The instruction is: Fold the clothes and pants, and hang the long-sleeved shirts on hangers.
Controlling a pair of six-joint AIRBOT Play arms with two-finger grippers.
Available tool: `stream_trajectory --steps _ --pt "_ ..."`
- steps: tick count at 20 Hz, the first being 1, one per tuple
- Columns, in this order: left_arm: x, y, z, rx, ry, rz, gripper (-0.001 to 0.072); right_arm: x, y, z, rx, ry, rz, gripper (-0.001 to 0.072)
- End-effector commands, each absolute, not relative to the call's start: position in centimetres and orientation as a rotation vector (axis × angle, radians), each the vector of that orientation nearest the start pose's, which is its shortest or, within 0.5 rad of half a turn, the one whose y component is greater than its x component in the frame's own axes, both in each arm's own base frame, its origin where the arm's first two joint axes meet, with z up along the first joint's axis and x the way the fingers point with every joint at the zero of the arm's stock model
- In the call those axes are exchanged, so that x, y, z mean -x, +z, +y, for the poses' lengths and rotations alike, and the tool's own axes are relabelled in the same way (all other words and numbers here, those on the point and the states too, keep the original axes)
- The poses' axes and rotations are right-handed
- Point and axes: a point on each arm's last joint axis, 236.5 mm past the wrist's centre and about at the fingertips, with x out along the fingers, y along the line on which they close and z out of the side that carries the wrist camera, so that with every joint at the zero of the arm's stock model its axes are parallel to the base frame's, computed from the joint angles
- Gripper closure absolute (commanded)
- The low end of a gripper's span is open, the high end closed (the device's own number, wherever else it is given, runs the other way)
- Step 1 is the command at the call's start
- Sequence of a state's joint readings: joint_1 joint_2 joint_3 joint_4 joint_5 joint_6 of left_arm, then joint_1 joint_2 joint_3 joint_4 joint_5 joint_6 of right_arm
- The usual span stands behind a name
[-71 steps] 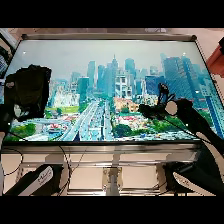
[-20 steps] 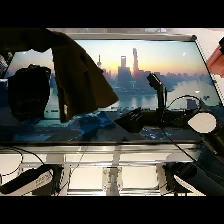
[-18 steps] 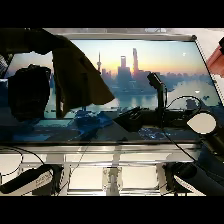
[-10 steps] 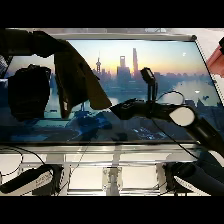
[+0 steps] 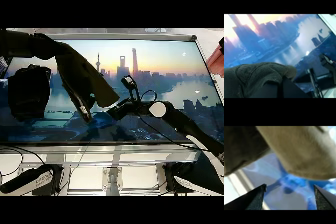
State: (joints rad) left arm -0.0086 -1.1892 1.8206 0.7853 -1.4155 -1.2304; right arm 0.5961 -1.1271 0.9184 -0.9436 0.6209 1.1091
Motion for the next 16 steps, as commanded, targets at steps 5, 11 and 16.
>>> stream_trajectory --steps 5,11,16 --pt "-35.9 32.7 -16.8 0.101 -0.810 0.622 0.0681 -32.6 6.9 29.0 0.351 0.884 0.745 0.0042" --pt "-36.4 31.1 -15.3 0.043 -0.742 0.670 0.0681 -32.9 7.2 29.1 0.361 0.888 0.721 0.0045" --pt "-36.3 30.9 -15.1 0.036 -0.736 0.679 0.0681 -32.6 7.8 30.3 0.378 0.943 0.668 0.0046"
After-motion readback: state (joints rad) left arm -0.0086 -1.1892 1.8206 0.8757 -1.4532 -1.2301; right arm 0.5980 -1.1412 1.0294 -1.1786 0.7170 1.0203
